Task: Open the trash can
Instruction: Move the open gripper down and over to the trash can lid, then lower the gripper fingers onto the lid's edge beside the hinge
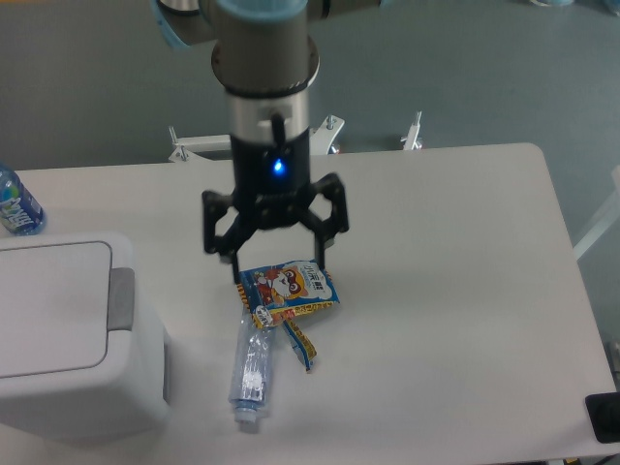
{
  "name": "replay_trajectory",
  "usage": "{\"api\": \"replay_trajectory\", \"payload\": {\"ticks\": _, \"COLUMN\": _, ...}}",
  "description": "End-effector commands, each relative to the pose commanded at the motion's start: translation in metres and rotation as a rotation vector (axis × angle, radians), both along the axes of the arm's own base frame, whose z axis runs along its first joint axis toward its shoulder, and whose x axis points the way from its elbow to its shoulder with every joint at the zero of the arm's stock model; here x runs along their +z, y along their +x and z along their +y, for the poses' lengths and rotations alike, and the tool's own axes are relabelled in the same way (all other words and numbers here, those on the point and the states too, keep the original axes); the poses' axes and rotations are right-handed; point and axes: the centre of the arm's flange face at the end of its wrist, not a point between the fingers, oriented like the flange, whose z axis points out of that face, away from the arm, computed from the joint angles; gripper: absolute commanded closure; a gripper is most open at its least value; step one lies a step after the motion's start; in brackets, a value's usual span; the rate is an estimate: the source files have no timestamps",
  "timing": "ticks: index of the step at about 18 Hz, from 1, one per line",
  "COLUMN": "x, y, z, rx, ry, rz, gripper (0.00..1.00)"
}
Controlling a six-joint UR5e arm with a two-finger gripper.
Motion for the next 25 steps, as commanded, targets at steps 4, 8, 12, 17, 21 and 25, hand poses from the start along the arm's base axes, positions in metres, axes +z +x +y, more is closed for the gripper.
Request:
{"api": "replay_trajectory", "payload": {"ticks": 4, "x": -0.008, "y": 0.016, "z": 0.01, "rx": 0.015, "ry": 0.013, "rz": -0.051, "gripper": 0.0}}
{"api": "replay_trajectory", "payload": {"ticks": 8, "x": -0.016, "y": 0.037, "z": 0.021, "rx": -0.004, "ry": 0.023, "rz": -0.104, "gripper": 0.0}}
{"api": "replay_trajectory", "payload": {"ticks": 12, "x": -0.022, "y": 0.055, "z": 0.024, "rx": -0.019, "ry": 0.025, "rz": -0.135, "gripper": 0.0}}
{"api": "replay_trajectory", "payload": {"ticks": 17, "x": -0.027, "y": 0.062, "z": 0.023, "rx": -0.025, "ry": 0.032, "rz": -0.17, "gripper": 0.0}}
{"api": "replay_trajectory", "payload": {"ticks": 21, "x": -0.028, "y": 0.063, "z": 0.024, "rx": -0.028, "ry": 0.029, "rz": -0.172, "gripper": 0.0}}
{"api": "replay_trajectory", "payload": {"ticks": 25, "x": -0.028, "y": 0.063, "z": 0.024, "rx": -0.028, "ry": 0.03, "rz": -0.171, "gripper": 0.0}}
